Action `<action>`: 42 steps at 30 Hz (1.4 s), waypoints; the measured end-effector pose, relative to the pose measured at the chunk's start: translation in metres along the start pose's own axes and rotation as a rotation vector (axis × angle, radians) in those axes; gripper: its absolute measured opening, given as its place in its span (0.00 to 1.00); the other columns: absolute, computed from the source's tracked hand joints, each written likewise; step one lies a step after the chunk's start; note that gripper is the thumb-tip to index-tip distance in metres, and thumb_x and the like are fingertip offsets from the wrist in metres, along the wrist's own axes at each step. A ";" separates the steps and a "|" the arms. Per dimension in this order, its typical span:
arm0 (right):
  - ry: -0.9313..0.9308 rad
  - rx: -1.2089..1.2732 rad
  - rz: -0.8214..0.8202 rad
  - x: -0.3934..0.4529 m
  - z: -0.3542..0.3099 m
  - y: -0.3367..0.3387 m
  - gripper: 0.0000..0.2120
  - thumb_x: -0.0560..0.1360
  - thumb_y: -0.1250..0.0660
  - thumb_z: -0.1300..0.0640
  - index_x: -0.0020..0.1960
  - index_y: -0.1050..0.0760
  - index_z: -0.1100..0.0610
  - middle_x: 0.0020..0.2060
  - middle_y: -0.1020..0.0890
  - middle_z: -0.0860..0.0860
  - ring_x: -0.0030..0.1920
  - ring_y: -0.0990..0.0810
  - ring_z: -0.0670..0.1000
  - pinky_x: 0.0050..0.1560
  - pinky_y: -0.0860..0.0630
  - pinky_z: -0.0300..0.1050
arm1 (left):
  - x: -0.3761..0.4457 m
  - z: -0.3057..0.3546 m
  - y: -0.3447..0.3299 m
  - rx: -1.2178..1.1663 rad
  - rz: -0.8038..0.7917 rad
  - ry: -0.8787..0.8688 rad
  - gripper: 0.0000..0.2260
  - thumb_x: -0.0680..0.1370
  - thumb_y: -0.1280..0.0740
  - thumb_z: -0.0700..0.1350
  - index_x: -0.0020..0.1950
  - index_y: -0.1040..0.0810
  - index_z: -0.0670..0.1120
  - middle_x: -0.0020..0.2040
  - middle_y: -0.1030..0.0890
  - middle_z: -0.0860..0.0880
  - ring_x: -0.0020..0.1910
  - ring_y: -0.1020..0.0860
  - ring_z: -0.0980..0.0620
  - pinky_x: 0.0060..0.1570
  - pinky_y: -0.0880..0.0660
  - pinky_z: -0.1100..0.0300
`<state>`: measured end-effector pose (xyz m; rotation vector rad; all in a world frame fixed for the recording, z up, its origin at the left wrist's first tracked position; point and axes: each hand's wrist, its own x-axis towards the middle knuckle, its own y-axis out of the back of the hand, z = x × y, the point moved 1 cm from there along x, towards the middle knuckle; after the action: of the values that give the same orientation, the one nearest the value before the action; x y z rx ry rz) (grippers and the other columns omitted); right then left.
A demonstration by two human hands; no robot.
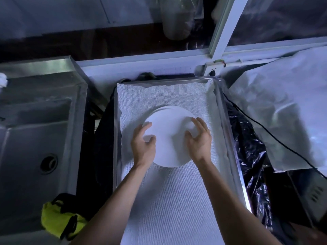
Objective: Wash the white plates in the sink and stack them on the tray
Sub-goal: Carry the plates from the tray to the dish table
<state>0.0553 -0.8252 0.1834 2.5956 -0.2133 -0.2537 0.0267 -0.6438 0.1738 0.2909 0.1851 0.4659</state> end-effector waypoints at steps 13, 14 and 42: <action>0.000 0.040 0.196 -0.095 -0.015 0.036 0.21 0.75 0.32 0.61 0.67 0.23 0.52 0.72 0.29 0.47 0.69 0.30 0.44 0.68 0.37 0.35 | -0.043 0.025 0.023 0.086 -0.155 -0.138 0.21 0.74 0.31 0.34 0.63 0.19 0.52 0.59 0.28 0.54 0.58 0.28 0.67 0.51 0.35 0.80; -0.003 0.032 0.227 -0.105 -0.017 0.042 0.20 0.76 0.32 0.61 0.67 0.23 0.53 0.72 0.29 0.48 0.69 0.30 0.45 0.67 0.38 0.34 | -0.049 0.027 0.024 0.100 -0.186 -0.152 0.21 0.74 0.31 0.34 0.64 0.19 0.51 0.60 0.28 0.54 0.58 0.27 0.67 0.52 0.36 0.81; -0.479 -0.004 1.115 -0.590 0.127 0.259 0.17 0.77 0.33 0.60 0.65 0.22 0.53 0.74 0.32 0.51 0.73 0.33 0.50 0.65 0.40 0.36 | -0.521 0.068 -0.025 0.184 -1.134 -0.679 0.20 0.73 0.26 0.40 0.66 0.19 0.46 0.62 0.29 0.55 0.59 0.28 0.60 0.56 0.37 0.77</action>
<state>-0.5716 -0.9902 0.2899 1.9751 -1.7040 -0.4281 -0.4042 -0.9241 0.2868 0.4538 -0.2802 -0.7818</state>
